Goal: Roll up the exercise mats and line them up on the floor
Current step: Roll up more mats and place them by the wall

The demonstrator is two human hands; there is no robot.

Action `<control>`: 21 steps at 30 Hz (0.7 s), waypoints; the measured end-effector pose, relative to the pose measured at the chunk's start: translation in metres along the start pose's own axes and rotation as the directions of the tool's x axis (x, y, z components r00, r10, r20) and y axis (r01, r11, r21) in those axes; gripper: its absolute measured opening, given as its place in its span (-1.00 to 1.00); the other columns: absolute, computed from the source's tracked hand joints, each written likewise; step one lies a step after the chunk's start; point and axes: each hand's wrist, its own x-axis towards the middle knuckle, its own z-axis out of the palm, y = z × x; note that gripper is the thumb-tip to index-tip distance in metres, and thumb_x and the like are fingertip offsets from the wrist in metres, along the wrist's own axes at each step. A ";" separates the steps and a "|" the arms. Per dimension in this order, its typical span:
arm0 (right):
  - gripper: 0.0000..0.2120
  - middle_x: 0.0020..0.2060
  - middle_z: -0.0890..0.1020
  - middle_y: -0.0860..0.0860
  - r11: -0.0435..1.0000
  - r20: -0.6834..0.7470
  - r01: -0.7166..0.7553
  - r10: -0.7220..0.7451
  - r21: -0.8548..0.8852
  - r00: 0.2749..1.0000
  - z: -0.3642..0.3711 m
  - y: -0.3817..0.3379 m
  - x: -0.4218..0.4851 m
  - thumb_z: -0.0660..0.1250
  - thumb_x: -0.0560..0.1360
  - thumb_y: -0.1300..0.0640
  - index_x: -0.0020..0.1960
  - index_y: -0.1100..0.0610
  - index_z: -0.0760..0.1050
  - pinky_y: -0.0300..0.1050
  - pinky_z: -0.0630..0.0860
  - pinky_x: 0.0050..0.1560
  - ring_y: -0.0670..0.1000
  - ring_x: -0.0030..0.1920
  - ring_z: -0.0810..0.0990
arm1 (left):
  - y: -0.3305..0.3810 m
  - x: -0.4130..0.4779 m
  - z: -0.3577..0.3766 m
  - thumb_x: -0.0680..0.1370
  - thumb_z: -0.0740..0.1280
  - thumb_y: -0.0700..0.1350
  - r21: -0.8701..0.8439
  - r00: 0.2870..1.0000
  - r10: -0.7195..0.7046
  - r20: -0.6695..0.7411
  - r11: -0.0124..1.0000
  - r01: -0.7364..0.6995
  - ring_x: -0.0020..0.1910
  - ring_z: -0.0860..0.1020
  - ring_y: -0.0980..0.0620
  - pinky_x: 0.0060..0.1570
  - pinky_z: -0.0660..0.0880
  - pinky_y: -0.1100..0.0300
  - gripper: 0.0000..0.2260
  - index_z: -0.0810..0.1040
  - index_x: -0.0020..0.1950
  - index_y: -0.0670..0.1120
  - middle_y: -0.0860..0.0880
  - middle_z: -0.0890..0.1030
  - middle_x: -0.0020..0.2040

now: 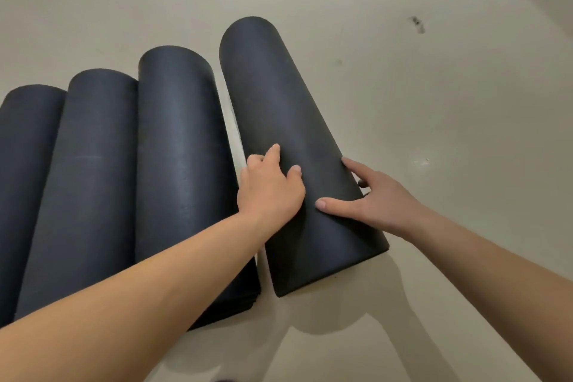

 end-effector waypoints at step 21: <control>-0.07 0.23 0.67 -0.05 0.874 0.142 -0.391 0.364 0.289 0.920 -0.006 0.127 -0.122 0.54 0.33 -0.40 0.56 -0.16 0.22 0.01 0.62 0.15 -0.01 0.20 0.67 | 0.095 -0.055 0.071 0.26 0.52 0.48 0.230 0.878 0.209 0.430 0.915 -0.331 0.19 0.55 -0.10 0.12 0.60 -0.08 -0.13 0.30 0.39 0.07 0.03 0.55 0.26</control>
